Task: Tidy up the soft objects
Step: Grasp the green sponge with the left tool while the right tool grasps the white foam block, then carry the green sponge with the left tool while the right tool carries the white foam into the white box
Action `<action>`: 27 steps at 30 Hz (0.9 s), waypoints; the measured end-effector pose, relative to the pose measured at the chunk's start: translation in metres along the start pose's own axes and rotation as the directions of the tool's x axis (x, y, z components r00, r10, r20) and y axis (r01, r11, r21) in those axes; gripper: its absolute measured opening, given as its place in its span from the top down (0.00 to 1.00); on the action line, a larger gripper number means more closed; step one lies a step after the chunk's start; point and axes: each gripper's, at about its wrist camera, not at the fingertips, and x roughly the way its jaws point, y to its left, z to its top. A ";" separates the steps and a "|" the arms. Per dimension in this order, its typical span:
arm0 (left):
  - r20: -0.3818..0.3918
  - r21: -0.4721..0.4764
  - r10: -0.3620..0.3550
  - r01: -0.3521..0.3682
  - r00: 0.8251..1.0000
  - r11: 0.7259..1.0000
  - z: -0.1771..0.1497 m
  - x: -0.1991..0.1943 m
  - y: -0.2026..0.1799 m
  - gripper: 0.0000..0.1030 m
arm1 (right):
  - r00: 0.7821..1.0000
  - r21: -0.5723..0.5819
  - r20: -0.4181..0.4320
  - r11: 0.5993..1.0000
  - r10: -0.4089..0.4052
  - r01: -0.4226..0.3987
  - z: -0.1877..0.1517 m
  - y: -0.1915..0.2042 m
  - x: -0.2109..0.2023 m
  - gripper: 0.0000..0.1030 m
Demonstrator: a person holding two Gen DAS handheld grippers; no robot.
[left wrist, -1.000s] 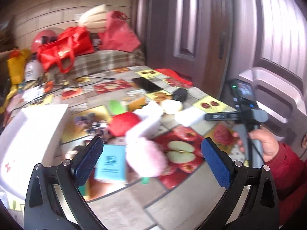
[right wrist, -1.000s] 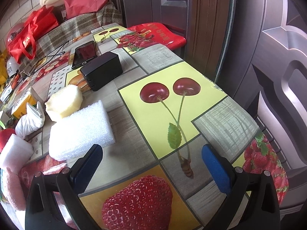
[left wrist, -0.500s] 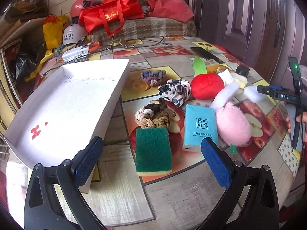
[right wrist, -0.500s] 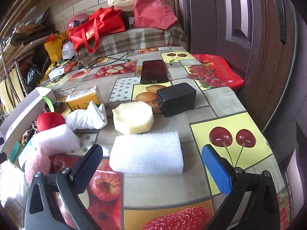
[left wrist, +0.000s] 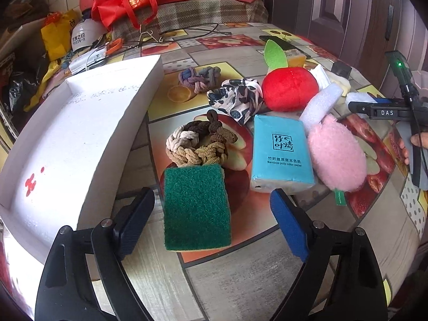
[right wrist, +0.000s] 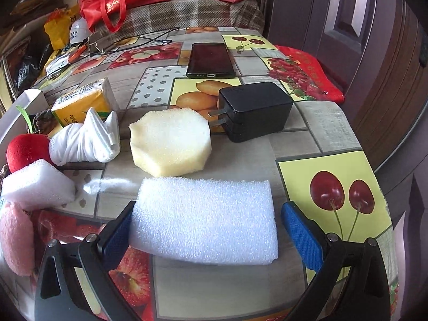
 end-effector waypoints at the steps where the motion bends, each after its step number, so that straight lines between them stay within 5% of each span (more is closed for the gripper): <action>1: -0.010 -0.001 -0.005 0.005 1.000 1.000 0.000 0.002 0.000 0.25 | 1.000 -0.001 0.002 1.000 -0.001 0.001 0.000 0.001 0.000 0.00; 7: -0.012 -0.020 -0.044 0.044 0.999 0.999 0.001 0.004 0.004 0.61 | 1.000 -0.007 0.027 1.000 0.010 -0.010 0.000 0.002 -0.003 0.12; 14: 0.115 -0.019 -0.016 0.019 0.993 1.000 -0.003 -0.021 0.003 0.61 | 0.988 0.059 0.151 0.997 0.044 -0.053 -0.005 -0.007 -0.027 0.12; 17: 0.209 -0.004 0.028 -0.028 0.977 1.000 -0.008 -0.039 -0.003 0.61 | 0.960 0.089 0.277 0.993 0.050 -0.078 -0.012 -0.005 -0.051 0.12; 21: 0.327 -0.024 0.094 -0.091 0.940 0.996 -0.014 -0.060 0.000 0.61 | 0.894 0.078 0.442 0.990 0.070 -0.116 -0.024 0.011 -0.081 0.12; 27: 0.421 -0.157 0.163 -0.105 0.892 0.982 -0.026 -0.081 0.027 0.61 | 0.847 -0.012 0.508 0.984 0.158 -0.176 -0.027 0.052 -0.098 0.12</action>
